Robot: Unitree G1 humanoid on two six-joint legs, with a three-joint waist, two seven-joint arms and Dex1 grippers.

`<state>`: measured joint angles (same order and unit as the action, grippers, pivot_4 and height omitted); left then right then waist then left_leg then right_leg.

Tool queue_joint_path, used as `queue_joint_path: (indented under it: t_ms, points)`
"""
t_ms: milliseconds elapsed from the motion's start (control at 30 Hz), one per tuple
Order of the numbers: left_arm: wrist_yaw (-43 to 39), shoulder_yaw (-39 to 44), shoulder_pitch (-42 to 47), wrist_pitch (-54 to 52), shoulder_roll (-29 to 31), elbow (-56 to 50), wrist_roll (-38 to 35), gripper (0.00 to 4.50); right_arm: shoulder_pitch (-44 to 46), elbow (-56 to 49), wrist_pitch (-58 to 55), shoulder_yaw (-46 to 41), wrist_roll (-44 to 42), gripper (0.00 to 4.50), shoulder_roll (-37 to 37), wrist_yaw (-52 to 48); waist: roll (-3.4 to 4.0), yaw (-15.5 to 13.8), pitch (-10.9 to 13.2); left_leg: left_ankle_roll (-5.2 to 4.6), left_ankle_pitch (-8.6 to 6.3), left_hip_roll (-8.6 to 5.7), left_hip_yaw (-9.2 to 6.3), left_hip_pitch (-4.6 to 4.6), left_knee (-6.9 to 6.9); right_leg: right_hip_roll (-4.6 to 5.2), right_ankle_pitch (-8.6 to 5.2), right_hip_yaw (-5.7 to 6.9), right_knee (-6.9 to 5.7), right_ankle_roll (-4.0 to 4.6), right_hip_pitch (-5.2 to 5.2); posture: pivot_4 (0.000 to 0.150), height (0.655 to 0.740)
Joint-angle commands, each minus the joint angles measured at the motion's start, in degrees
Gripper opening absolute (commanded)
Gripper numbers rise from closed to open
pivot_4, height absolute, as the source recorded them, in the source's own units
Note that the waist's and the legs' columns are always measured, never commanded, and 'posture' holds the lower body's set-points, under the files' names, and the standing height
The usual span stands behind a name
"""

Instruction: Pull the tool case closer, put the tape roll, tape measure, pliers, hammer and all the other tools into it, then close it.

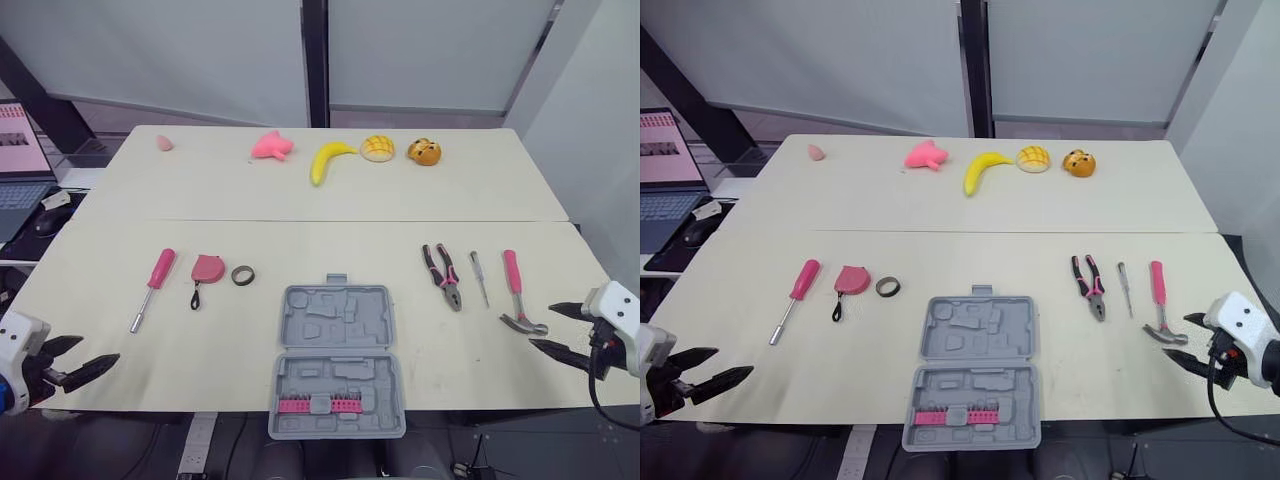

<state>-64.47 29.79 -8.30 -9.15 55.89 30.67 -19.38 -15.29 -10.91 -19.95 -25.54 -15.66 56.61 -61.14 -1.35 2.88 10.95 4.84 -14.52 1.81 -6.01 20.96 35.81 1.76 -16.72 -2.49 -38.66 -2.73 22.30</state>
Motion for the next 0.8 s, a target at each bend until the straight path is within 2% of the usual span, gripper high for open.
queue_joint_path:
  t_ms: [33,433,800]
  points:
    - [0.8,2.7,-0.8,-1.0,0.7,-2.9,-1.5,4.5,-0.5,0.1,1.3,-2.1,0.3,4.46,1.0,-0.4,0.0,0.0,0.0,0.0,0.0,0.0,0.01,0.0,0.0,0.0,0.0,-0.01,0.0,0.0,0.0,0.15,0.74]
    - [3.7,3.6,-3.7,-3.7,-0.4,-8.9,-2.5,4.5,-0.4,0.8,5.6,-1.1,1.3,4.46,1.1,-1.0,-0.02,0.0,0.0,0.05,-0.03,0.0,0.05,-0.01,-0.01,0.0,0.11,-0.03,0.01,-0.24,0.0,0.15,0.74]
    - [9.6,7.9,-9.0,-9.6,-4.8,-21.8,-5.2,4.5,13.2,-18.2,-10.2,6.8,-12.5,4.46,-0.3,1.8,-0.03,0.2,0.0,0.07,-0.04,0.03,0.05,-0.01,-0.02,-0.01,0.16,-0.05,0.0,-0.32,0.0,0.15,0.74]
